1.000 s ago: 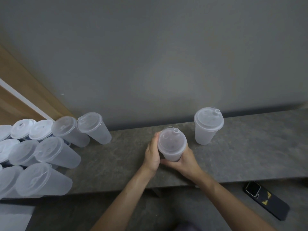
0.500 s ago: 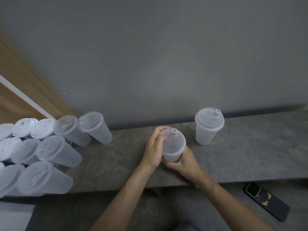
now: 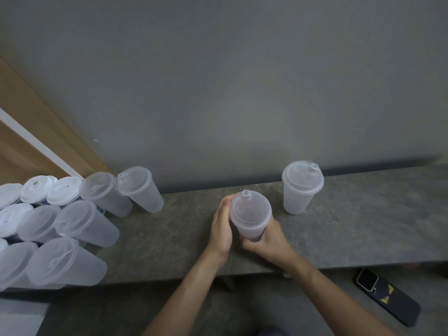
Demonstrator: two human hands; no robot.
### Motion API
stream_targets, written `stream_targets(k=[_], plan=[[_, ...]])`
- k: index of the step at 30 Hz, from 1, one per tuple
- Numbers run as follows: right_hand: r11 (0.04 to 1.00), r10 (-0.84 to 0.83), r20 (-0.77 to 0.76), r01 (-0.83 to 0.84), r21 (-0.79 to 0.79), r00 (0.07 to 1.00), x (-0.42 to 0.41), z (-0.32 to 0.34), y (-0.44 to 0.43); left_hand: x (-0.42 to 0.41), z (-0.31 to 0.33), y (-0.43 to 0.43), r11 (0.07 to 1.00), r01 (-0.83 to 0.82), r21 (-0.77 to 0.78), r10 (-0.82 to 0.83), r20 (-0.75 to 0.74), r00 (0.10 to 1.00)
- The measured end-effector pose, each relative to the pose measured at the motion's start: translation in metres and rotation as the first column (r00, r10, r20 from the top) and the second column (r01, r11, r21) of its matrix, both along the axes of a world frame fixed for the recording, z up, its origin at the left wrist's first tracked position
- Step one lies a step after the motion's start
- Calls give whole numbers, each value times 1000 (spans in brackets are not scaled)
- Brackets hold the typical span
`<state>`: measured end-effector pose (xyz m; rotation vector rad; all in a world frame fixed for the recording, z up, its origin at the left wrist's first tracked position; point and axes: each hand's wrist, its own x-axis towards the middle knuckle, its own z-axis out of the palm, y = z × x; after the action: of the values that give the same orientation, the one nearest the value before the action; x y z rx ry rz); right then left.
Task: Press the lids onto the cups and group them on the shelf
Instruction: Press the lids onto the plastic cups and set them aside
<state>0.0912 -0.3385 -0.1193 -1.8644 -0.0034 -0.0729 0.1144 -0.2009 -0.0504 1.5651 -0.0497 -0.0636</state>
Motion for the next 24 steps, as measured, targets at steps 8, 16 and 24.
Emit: stream_targets(k=[8, 16, 24], plan=[[996, -71, 58, 68, 53, 996, -1, 5, 0, 12, -5, 12, 989, 100, 107, -108, 75, 991], [999, -18, 8, 17, 37, 1000, 1, 1, 0, 15, 9, 2, 985, 167, 48, -169, 54, 984], [998, 54, 0, -54, 29, 999, 1, 2, -7, 29, 16, 9, 973, 231, -20, -232, -83, 969]])
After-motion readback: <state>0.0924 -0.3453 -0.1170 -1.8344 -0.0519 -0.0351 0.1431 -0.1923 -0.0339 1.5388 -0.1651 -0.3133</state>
